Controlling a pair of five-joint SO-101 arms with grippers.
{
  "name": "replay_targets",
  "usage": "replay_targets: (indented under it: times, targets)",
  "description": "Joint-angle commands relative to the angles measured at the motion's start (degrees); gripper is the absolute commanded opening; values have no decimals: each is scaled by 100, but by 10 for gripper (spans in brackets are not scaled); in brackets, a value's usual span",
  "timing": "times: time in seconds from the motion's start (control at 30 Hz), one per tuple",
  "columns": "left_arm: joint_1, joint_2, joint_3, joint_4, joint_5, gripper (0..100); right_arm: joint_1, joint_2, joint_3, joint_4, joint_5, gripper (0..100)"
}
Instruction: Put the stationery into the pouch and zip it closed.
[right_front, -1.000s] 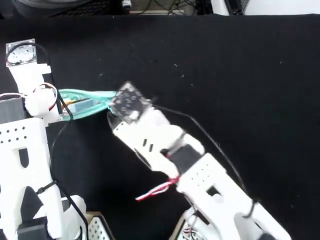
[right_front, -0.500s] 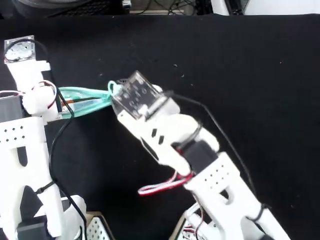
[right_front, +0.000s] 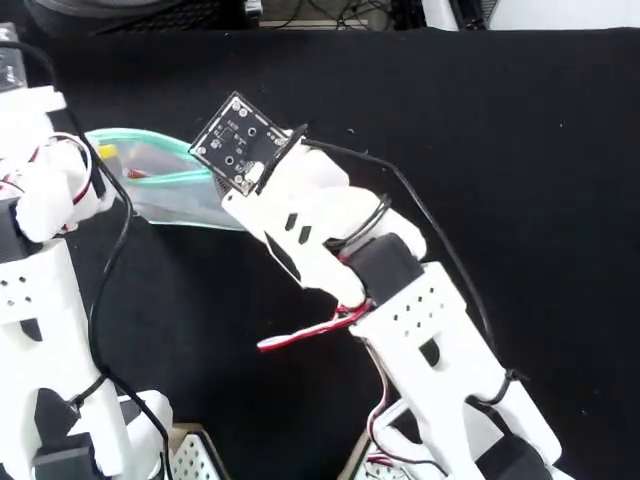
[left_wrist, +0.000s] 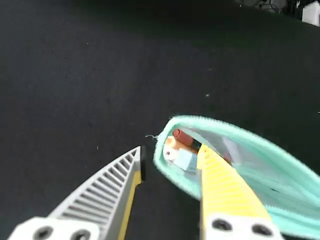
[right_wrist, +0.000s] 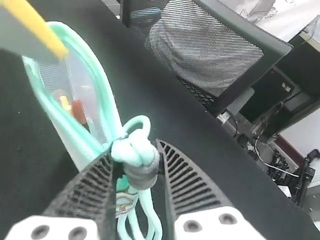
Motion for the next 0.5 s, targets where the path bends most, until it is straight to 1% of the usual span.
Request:
replay_targets:
  times: [0.0,0.07,0.27,0.37,0.47]
  targets:
    - [22,-105,-303,387,158,191,53,-268,13,-264,26,12]
    - [22,-281,-277,536,141,191,53,-312,13,-264,26,12]
    - [-145,-1169,31,580,105,191,132,-321,13,-281,-9,12]
    - [-66,-1758,611,536,-299,191,193,-338,48,-440,-9,12]
    - [321,-2207,1490,176,-949,191,360,-356,40,-431,-18,12]
